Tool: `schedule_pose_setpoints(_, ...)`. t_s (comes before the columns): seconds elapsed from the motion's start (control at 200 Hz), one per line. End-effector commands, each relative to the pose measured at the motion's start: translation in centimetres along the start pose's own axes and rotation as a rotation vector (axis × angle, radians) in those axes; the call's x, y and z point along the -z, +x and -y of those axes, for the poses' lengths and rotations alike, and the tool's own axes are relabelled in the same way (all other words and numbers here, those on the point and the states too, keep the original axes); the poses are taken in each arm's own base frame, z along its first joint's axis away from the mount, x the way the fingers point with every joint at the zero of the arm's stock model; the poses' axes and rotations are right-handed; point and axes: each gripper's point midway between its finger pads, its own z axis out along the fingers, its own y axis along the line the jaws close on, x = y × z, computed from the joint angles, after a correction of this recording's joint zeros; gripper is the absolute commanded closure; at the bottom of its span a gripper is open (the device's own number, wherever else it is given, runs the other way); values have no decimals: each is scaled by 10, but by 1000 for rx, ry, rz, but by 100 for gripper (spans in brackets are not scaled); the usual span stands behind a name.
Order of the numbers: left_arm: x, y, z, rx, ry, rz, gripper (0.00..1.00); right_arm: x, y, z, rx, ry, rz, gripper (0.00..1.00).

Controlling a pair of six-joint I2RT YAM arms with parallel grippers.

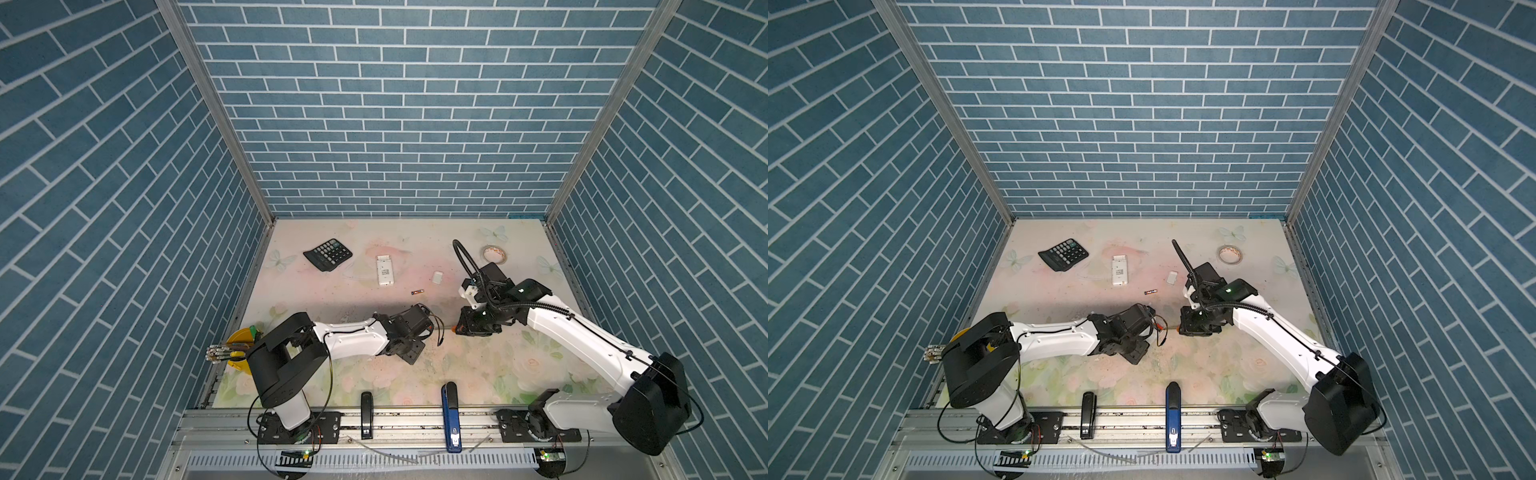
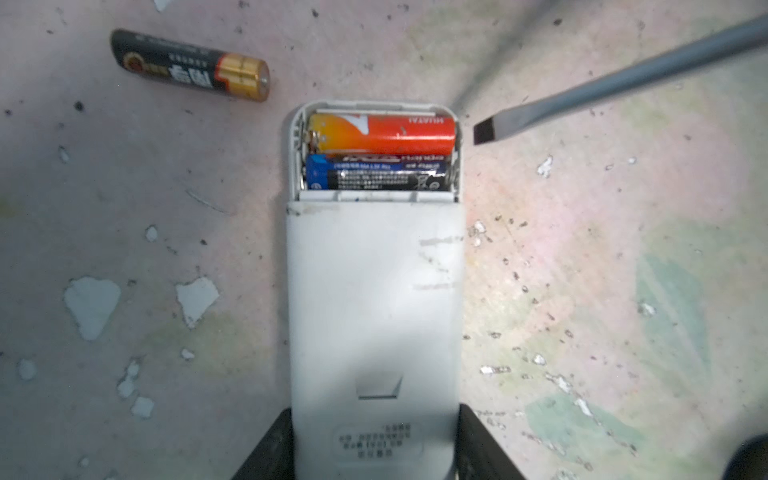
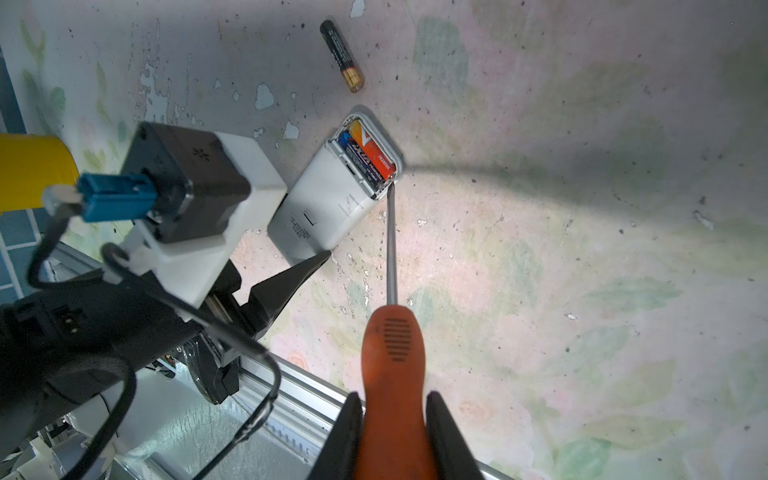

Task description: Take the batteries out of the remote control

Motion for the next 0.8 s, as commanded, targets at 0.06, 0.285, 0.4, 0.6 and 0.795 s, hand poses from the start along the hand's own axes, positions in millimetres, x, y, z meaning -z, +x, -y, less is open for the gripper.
schedule_pose_setpoints(0.06,-21,58,3,-50,7,-191,68,5,-13,-9,41,-26,34,100)
schedule_pose_setpoints(0.285,-21,58,3,-51,8,-192,68,3,-13,-9,41,-29,27,100)
schedule_pose_setpoints(0.4,-21,59,3,-50,8,-192,68,1,-11,-7,38,-26,20,100)
schedule_pose_setpoints(0.6,-21,59,3,-50,6,-192,68,0,-8,-4,32,-18,15,100)
schedule_pose_setpoints(0.795,-21,59,3,-51,5,-191,68,-1,-4,0,29,-10,1,100)
